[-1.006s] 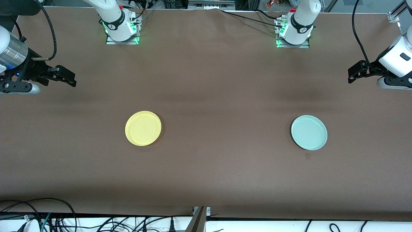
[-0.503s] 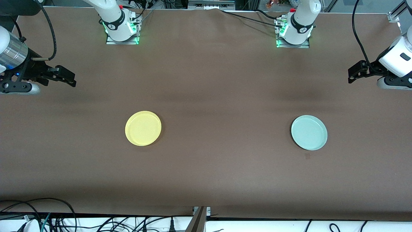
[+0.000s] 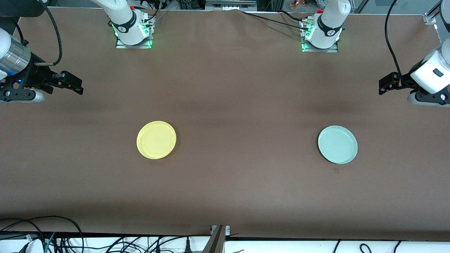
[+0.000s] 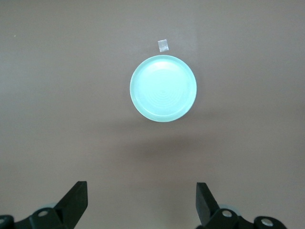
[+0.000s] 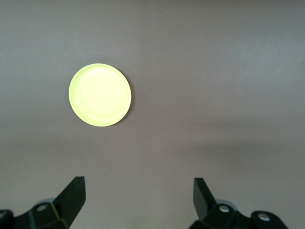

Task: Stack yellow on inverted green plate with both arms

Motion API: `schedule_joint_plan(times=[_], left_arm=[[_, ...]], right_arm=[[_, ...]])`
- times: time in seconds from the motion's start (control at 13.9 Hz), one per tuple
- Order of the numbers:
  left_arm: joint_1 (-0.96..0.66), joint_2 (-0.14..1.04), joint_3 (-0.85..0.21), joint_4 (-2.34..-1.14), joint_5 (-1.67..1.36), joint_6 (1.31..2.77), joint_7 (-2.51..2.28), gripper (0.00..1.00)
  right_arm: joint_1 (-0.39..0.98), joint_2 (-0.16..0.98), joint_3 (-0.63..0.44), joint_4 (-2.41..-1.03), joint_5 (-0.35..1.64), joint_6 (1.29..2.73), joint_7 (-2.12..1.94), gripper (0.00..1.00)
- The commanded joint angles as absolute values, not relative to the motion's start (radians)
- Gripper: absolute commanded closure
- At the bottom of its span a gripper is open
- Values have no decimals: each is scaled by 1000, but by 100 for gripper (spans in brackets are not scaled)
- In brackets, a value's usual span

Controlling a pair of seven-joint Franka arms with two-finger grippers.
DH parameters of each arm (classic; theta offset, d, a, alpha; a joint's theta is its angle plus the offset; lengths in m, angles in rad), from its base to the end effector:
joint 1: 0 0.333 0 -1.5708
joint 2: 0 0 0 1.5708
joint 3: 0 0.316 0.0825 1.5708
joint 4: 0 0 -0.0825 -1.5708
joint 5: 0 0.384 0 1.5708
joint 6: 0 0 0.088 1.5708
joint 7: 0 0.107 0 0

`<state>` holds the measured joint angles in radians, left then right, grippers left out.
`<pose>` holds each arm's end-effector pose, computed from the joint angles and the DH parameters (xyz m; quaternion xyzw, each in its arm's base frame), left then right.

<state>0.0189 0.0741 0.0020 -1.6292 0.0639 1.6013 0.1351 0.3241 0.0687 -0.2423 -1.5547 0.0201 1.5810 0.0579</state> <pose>0.5736 0.0186 0.5579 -0.9964 0.0596 0.0533 0.0278 0.5722 0.0537 0.5953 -0.9997 -0.0117 0.0203 0.0004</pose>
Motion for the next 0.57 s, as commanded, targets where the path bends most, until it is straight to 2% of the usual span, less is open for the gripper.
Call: schedule_joint_plan(times=[0.0,0.5], left_arm=[[60,230,2,-1513,38,1589,260,0],[97,494,2,-1525,43,1882,477,0]], right_arm=[[316,89,-241,-1534,5,1559,-27,0],[322,91,-242,-1540,51,1530,-26,0]])
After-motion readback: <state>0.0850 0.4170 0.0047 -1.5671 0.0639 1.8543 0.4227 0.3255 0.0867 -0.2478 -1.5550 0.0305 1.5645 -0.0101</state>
